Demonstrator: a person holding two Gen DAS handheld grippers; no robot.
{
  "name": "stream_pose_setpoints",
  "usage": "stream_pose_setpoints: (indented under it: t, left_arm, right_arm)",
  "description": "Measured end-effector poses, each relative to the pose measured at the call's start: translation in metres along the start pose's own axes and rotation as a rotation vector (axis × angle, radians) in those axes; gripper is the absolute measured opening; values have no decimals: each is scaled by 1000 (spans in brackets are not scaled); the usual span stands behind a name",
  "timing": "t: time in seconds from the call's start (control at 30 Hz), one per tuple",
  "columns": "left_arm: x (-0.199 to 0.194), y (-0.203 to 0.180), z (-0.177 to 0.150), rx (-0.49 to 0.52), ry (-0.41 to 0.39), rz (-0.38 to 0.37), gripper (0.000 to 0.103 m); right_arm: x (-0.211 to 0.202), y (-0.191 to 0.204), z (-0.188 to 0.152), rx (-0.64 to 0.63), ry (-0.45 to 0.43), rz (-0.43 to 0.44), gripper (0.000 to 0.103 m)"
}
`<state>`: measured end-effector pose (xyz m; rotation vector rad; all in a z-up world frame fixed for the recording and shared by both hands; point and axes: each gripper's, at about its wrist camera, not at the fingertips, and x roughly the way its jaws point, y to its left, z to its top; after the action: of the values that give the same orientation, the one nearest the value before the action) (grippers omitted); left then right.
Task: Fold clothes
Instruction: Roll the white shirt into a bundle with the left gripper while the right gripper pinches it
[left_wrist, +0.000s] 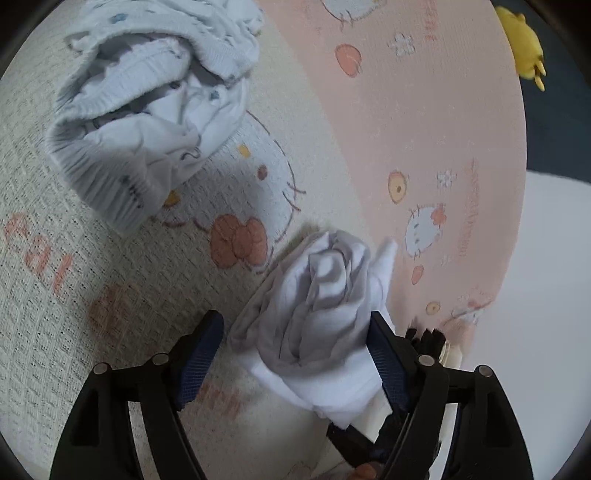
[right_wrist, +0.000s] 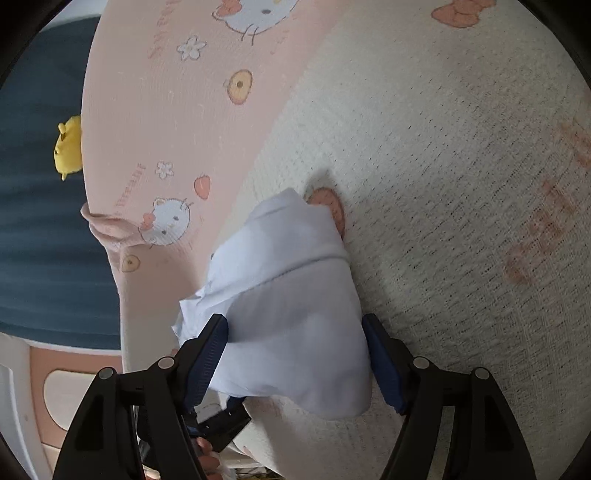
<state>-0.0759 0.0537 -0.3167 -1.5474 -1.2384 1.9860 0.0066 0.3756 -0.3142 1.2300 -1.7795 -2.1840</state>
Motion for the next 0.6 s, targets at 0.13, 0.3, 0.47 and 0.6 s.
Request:
stream_pose_setpoints:
  t: [0.13, 0.3, 0.47, 0.6]
  left_arm:
    - [4, -5, 0, 32, 13, 21, 77]
    - [9, -10, 6, 44, 4, 29, 77]
    - [19, -26, 8, 171, -6, 114, 77]
    - [26, -31, -4, 197, 25, 56, 73]
  right_arm:
    - [-1, -6, 1, 57, -5, 26, 73]
    - [0, -11, 2, 119, -21, 48, 74]
    - [10, -9, 9, 146, -29, 43, 78]
    - [16, 0, 11, 122, -43, 23, 75]
